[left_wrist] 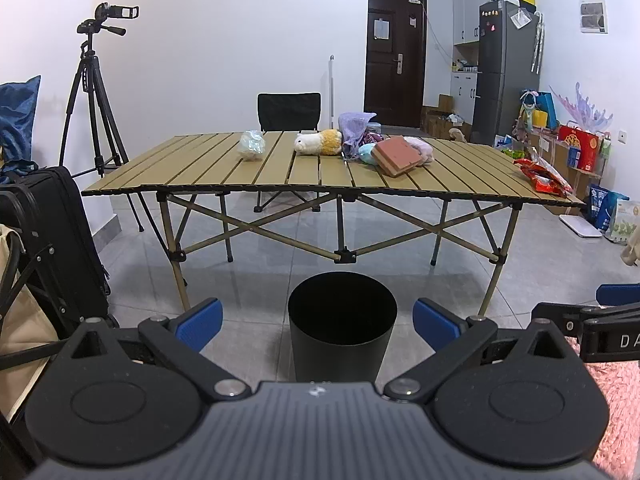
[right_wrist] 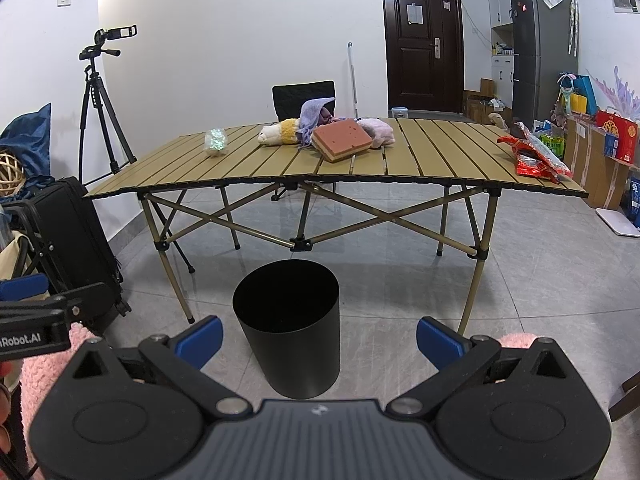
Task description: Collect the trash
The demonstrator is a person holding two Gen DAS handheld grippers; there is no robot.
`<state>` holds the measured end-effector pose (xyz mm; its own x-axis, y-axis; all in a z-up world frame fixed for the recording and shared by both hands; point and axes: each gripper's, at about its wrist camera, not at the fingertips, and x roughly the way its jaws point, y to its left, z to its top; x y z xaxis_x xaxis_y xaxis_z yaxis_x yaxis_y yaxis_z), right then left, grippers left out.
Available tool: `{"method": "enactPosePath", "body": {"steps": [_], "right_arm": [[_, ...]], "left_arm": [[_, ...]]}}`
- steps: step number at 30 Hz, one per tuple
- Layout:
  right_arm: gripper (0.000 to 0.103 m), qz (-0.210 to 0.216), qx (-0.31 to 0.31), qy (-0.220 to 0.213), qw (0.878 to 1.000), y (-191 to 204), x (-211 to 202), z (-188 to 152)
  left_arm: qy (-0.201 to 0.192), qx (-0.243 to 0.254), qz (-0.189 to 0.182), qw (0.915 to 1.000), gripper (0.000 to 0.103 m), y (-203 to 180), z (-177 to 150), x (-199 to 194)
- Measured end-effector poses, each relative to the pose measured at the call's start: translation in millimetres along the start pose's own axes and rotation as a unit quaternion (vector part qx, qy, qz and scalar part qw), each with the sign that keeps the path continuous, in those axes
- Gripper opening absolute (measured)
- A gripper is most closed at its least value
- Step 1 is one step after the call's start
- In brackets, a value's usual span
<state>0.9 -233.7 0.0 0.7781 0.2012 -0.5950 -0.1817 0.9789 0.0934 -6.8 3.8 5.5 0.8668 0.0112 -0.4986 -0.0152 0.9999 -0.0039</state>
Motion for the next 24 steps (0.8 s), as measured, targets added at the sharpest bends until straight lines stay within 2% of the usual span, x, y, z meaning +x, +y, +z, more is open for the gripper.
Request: {"method": "enactPosePath", "body": {"steps": [13,24], "right_arm": [[0.103,-0.008,0.002,-0.009,1.000,13,8,7],[0.103,-0.011,0.013,-0.011,1.000,4,26,22]], "left_arm": [[-0.011,-0.002,-0.002,0.9999,0.103,-1,4,4],[-0.014,0.002,-0.006,0.9999,0.103,-4,19,28]]}}
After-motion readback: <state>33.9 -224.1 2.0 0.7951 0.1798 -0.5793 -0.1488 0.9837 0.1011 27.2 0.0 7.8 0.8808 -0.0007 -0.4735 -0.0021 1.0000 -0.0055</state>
